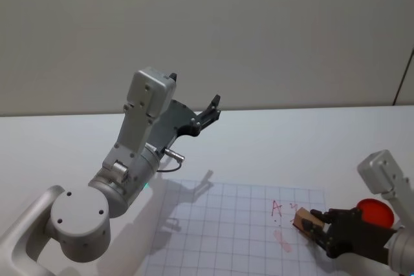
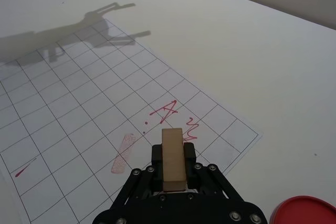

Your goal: Use the one hand to pick up the stamp and affix it onto the A4 paper.

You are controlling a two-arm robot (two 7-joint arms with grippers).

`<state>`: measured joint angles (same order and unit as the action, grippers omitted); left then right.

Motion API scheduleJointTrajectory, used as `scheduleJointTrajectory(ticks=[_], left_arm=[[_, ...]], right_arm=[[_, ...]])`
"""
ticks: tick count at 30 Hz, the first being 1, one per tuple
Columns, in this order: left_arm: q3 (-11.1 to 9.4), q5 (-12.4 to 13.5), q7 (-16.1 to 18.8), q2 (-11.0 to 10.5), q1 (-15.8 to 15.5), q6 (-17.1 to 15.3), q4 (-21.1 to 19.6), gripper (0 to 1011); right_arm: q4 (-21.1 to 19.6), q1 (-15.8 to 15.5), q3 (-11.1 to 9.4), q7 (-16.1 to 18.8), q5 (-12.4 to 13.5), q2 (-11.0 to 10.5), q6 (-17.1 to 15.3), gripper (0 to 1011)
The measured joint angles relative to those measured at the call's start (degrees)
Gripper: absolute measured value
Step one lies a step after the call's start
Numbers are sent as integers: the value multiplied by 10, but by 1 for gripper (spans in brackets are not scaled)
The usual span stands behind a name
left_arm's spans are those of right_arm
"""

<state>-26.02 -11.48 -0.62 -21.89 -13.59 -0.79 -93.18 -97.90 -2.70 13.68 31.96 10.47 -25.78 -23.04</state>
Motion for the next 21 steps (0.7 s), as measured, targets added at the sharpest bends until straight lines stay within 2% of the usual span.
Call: scheduleJointTrajectory(ticks=[10, 21], left_arm=[[0, 0, 0, 0, 0, 0, 0, 1001], [0, 0, 0, 0, 0, 0, 0, 1001]], right_arm=[[29, 20, 15, 17, -22, 14, -6, 218], [24, 30, 19, 9, -10, 21, 9, 218]])
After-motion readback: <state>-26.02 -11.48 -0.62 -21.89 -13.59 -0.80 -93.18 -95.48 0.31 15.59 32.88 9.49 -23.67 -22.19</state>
